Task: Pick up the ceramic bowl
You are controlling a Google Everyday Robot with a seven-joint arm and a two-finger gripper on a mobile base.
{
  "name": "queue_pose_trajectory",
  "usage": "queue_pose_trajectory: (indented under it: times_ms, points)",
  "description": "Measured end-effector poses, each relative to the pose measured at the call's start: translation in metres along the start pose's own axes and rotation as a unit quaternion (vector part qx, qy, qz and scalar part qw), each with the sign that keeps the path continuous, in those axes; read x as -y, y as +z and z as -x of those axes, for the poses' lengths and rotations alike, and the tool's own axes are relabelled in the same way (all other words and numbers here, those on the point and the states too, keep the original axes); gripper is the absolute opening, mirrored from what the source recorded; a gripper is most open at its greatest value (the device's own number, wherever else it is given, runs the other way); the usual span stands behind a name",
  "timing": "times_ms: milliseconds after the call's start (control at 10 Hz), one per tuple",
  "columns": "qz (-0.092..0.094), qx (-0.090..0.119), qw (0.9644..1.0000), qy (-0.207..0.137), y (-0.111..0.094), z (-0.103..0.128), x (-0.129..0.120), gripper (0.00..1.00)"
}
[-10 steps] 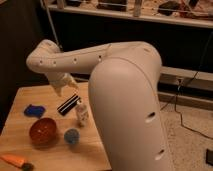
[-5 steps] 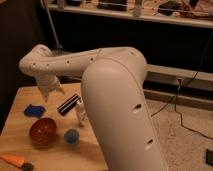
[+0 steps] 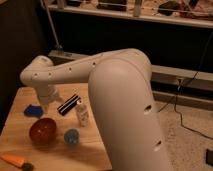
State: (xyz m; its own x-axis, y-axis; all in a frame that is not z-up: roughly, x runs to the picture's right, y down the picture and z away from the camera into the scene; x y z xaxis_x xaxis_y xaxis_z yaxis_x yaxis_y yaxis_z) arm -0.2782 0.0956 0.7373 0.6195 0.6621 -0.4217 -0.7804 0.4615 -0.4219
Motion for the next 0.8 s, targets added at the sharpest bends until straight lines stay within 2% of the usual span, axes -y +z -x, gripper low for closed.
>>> queue_pose_trajectory:
  times_ms: [300,700,800]
  points:
    - [0.001,-0.015,0.9995,-0.028,0.027,-0.007,-0.016,0.65]
    - [0.027,-0.051,0.9972,-0.048,0.071,-0.011,-0.025,0.65]
    - [0.027,-0.060,0.9965,-0.051,0.079,-0.013,-0.025,0.65]
